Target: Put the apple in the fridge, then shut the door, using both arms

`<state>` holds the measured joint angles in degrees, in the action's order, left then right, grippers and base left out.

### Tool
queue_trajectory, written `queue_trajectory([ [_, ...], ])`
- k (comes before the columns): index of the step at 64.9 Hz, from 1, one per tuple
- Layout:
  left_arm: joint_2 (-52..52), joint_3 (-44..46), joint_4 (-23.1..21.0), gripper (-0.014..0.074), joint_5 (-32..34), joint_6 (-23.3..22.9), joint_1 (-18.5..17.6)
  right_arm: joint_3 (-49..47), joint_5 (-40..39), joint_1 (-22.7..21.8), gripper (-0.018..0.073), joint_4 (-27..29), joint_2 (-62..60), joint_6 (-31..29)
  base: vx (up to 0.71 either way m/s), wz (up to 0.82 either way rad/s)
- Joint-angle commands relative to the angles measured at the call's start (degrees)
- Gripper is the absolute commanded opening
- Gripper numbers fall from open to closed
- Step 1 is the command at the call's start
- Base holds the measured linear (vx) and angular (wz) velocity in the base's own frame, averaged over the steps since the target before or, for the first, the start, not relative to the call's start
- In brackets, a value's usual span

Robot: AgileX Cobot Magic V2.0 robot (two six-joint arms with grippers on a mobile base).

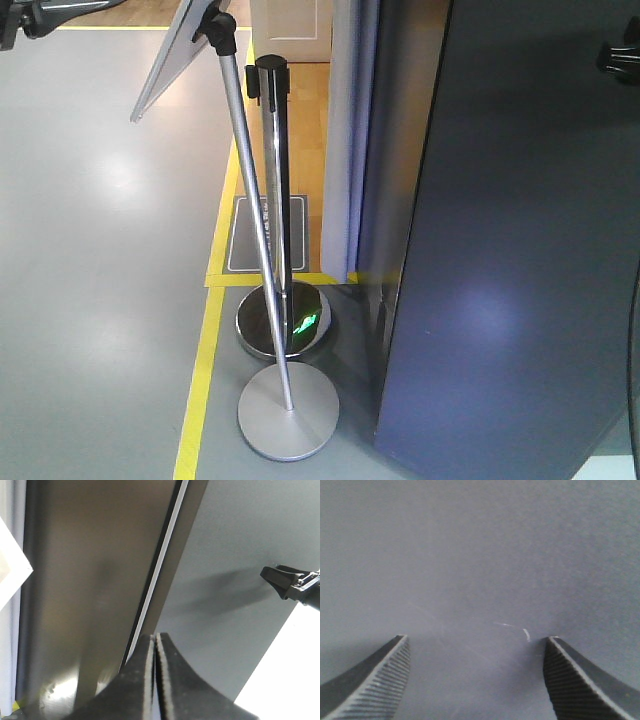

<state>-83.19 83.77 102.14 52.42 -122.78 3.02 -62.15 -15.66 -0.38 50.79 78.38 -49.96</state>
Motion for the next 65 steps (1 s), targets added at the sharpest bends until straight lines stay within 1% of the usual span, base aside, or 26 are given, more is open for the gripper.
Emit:
queue_trajectory([
  [1, 2.07, 1.59, -0.02, -0.0007, -1.72, -0.54, -0.02, -1.84, -3.49, -0.29, 0.0533, -0.95, -1.39, -0.57, 0.00, 0.00],
  [24, 2.07, 1.59, -0.02, -0.0007, -1.72, -0.54, -0.02, -1.84, -4.33, -0.29, 0.0515, -0.95, -1.15, -0.57, 0.00, 0.00],
  [31, 2.07, 1.59, -0.02, -0.0007, -1.72, -0.54, -0.02, -3.86, -3.68, -0.29, 0.0515, -1.00, 0.76, -0.72, 0.00, 0.00],
  [43, 2.07, 1.59, -0.02, -0.0007, -1.72, -0.54, -0.02, -12.34, 0.44, -0.29, 0.0515, -0.94, 6.93, -1.03, 0.00, 0.00],
  [54, 2.07, 1.59, -0.02, -0.0007, -1.83, -0.54, -0.02, -19.90, 1.21, -0.38, 0.0515, -0.89, 13.45, -2.16, 0.00, 0.00],
  [59, 2.07, 1.59, -0.02, -0.0007, -2.04, -0.54, -0.02, -23.64, 4.72, -1.68, 0.0515, -0.17, 16.31, -2.40, 0.00, 0.00],
  [65, 2.07, 1.59, -0.07, -0.0007, -2.27, -0.54, -0.02, -27.80, 9.21, -4.06, 0.0515, 2.65, 19.28, -2.40, 0.00, 0.00],
])
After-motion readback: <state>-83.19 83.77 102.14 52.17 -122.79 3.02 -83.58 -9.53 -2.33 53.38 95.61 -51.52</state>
